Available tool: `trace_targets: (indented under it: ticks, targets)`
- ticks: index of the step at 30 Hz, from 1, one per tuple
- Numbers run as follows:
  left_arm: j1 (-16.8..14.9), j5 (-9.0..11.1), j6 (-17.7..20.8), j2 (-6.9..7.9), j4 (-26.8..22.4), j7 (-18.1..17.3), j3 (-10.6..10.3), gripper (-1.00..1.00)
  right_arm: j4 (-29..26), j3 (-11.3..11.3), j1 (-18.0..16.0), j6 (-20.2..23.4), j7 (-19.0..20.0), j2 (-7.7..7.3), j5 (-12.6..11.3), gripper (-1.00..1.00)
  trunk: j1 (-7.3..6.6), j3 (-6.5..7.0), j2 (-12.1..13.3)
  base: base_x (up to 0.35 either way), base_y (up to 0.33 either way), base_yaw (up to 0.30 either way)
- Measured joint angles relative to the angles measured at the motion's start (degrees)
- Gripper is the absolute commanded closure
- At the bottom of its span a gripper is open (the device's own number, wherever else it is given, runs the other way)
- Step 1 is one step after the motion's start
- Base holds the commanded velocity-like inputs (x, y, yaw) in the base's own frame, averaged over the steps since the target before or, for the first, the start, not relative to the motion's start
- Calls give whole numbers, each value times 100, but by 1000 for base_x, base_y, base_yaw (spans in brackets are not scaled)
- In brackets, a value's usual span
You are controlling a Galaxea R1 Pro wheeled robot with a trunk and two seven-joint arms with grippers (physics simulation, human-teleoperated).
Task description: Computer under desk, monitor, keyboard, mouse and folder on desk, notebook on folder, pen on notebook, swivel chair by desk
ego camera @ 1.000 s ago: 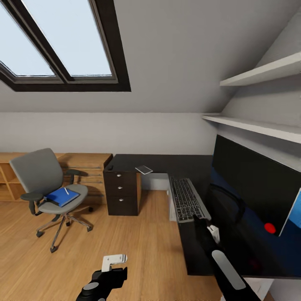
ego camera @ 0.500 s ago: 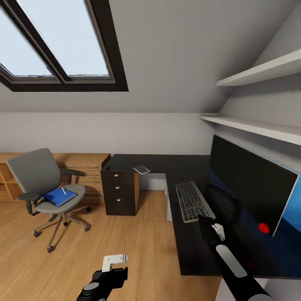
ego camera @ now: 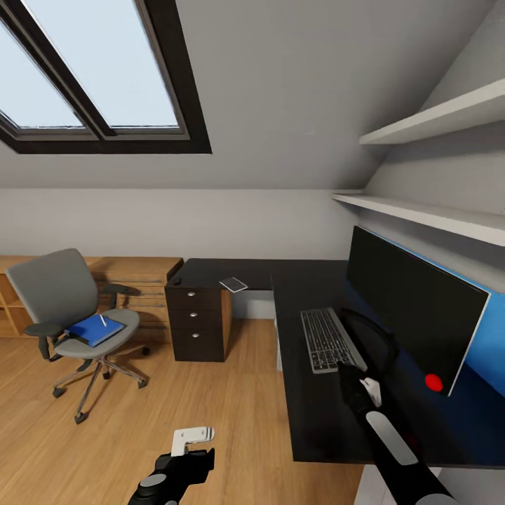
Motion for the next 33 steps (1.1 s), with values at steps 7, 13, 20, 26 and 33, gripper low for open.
trace_targets:
  ticks: [7, 13, 20, 26, 33]
  targets:
    - [0, 8, 0, -1, 2, -4, -7, -100, 6, 12, 0, 24, -5, 7, -291, 100, 0, 0, 0, 0, 0, 0]
    - [0, 9, 0, 0, 2, -8, -7, -100, 0, 13, 0, 27, -12, 71, -313, 100, 0, 0, 0, 0, 0, 0]
    - [0, -1, 0, 6, 1, -3, 1, -100, 1, 9, 0, 28, -7, 172, -315, 100, -1, 0, 0, 58, 0, 0]
    - [0, -1, -3, 7, 3, -8, 6, -100, 4, 1, 0, 28, -5, 184, -324, 100, -3, 0, -1, 269, 0, 0]
    - [0, 8, 0, 7, 4, -10, 10, -100, 7, 0, 0, 27, -13, 188, -397, 100, -1, 0, 0, 145, 0, 0]
